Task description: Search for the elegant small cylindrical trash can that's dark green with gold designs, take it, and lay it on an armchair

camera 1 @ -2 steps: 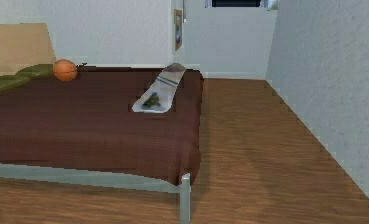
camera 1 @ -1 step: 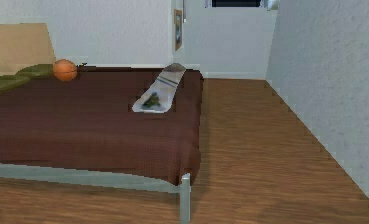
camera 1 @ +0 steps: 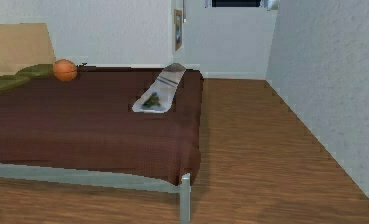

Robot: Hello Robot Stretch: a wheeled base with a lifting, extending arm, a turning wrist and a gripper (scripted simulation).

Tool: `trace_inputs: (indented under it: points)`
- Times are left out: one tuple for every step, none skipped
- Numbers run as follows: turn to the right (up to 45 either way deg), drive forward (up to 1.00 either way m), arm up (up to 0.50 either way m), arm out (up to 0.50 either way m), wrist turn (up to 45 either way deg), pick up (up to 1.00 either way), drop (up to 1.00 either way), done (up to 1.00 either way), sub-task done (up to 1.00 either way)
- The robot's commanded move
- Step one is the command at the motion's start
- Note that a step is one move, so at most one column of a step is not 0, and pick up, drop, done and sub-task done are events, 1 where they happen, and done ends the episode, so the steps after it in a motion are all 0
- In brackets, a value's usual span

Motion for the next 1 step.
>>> trace_inputs:
  points:
    - [0.0,0.00,0.00,0.00,0.0,0.00,0.00,1.00,0.00]
